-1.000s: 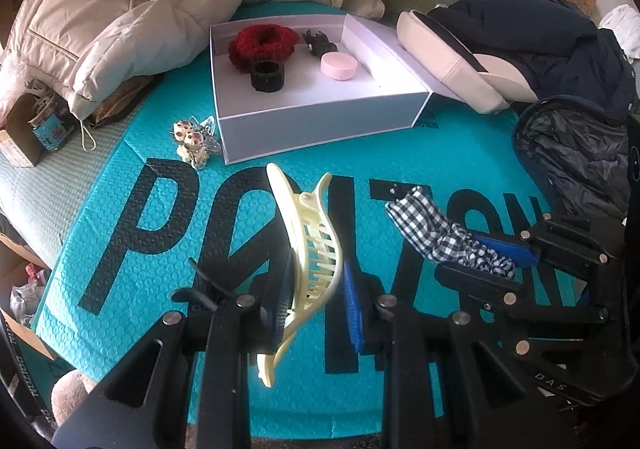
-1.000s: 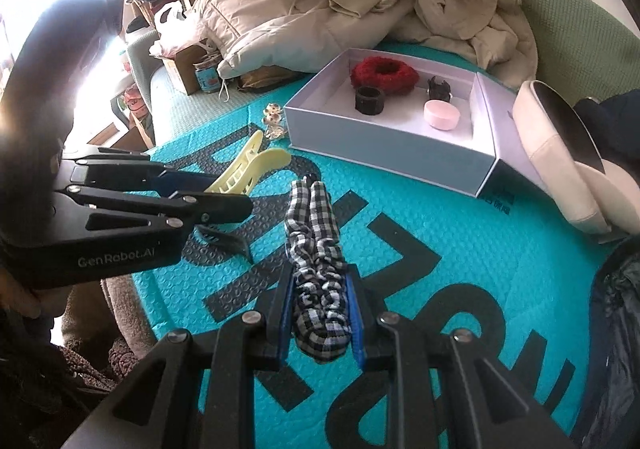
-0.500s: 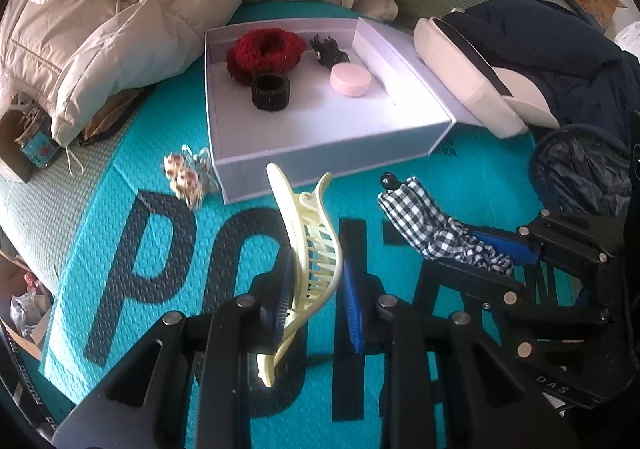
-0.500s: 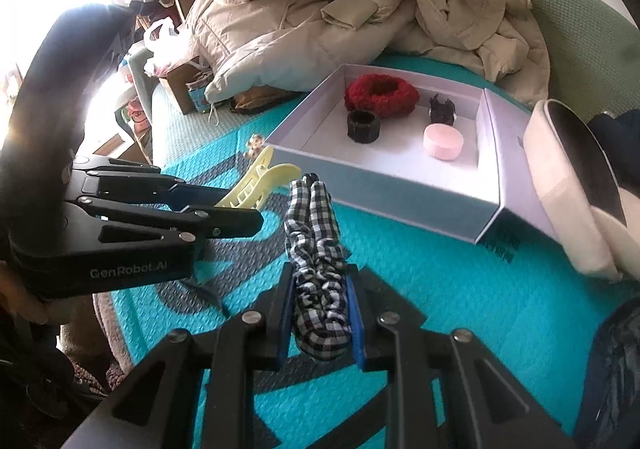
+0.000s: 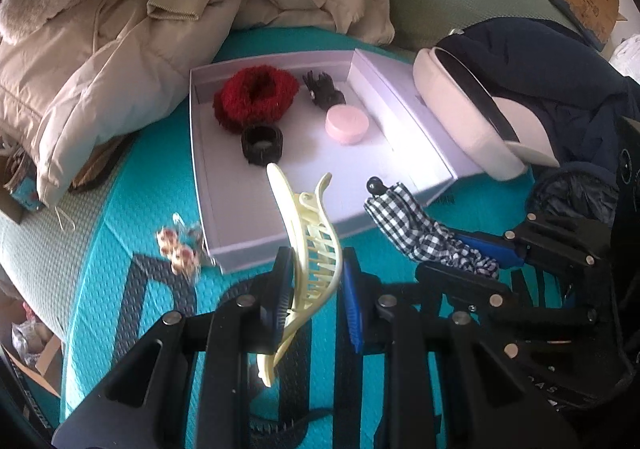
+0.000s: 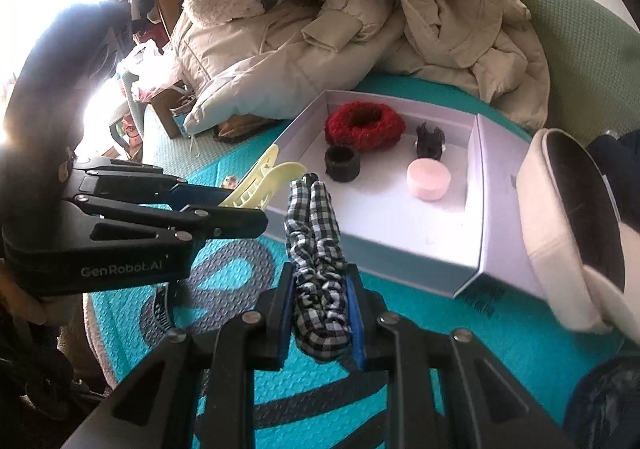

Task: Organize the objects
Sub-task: 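Carry the claw clip in the left tool and scrunchie in the right tool over the box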

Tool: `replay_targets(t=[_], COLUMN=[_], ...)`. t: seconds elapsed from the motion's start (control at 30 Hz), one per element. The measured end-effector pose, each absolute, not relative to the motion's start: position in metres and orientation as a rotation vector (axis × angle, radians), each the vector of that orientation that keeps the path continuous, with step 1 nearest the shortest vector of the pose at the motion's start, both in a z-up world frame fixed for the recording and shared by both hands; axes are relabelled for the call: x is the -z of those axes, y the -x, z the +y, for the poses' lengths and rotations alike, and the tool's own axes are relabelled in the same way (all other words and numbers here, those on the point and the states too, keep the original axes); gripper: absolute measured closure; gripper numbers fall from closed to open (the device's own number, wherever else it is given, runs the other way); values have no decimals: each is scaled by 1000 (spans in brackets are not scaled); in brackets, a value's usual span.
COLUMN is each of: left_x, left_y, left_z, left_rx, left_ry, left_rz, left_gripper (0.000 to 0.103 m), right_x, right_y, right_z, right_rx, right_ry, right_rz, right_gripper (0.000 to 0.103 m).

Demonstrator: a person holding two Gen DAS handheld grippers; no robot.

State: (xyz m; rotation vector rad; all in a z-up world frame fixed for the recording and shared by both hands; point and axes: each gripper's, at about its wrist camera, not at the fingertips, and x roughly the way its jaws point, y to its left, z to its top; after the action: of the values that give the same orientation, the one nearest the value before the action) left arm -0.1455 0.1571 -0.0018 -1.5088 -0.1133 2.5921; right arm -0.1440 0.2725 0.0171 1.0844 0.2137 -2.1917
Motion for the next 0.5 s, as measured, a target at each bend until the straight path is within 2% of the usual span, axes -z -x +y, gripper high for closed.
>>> replay_targets(t=[0.5], left_x=[8], left_y=[200], left_z=[140], left_rx=[-2613], left_ry=[1490], left_rz=[-91], left_gripper=[80], right_x=[-12], right_y=[192], right_z=[261], right_rx=[2222], right_ry=[-1084], right_rz=[260], right_gripper=[80])
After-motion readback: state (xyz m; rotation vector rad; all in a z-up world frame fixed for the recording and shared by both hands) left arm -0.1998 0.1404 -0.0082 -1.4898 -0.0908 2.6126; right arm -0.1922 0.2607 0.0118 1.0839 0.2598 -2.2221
